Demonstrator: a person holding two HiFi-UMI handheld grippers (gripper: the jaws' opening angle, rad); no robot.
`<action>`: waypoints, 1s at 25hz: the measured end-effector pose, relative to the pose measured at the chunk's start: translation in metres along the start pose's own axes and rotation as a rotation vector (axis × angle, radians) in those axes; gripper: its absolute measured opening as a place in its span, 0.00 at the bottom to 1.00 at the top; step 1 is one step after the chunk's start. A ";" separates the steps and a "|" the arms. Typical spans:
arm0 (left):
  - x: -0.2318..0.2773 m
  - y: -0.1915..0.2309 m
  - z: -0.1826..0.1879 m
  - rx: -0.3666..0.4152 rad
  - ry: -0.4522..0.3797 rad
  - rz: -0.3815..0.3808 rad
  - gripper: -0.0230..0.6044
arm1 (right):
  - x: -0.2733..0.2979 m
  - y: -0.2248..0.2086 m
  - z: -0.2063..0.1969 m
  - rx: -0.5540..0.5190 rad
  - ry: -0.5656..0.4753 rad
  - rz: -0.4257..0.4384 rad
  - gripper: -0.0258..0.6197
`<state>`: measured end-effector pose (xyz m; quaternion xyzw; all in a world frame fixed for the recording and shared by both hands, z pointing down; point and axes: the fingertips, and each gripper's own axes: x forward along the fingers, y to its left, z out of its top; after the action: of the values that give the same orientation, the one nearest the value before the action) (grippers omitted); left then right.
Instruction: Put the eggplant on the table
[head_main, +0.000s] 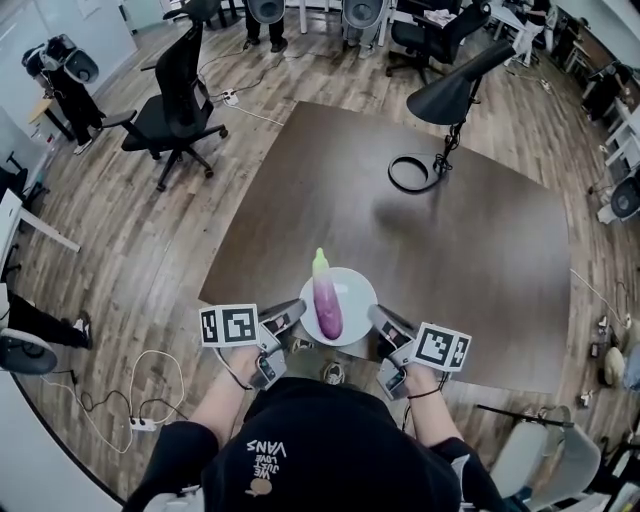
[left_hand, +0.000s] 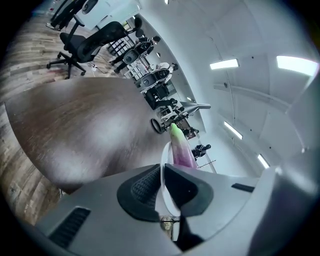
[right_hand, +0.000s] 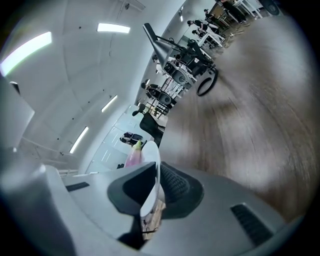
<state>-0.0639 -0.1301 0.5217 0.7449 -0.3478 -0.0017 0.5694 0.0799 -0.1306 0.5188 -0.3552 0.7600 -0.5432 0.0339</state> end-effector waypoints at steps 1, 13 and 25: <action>0.002 0.002 0.005 0.001 0.004 0.001 0.09 | 0.004 -0.001 0.003 0.001 -0.003 -0.006 0.09; 0.020 0.021 0.071 0.043 0.054 -0.007 0.09 | 0.056 -0.003 0.040 0.003 -0.038 -0.056 0.09; 0.045 0.041 0.082 0.043 0.107 -0.003 0.09 | 0.074 -0.026 0.047 0.023 -0.053 -0.079 0.09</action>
<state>-0.0840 -0.2275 0.5452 0.7566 -0.3157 0.0447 0.5709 0.0583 -0.2155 0.5470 -0.3987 0.7380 -0.5431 0.0369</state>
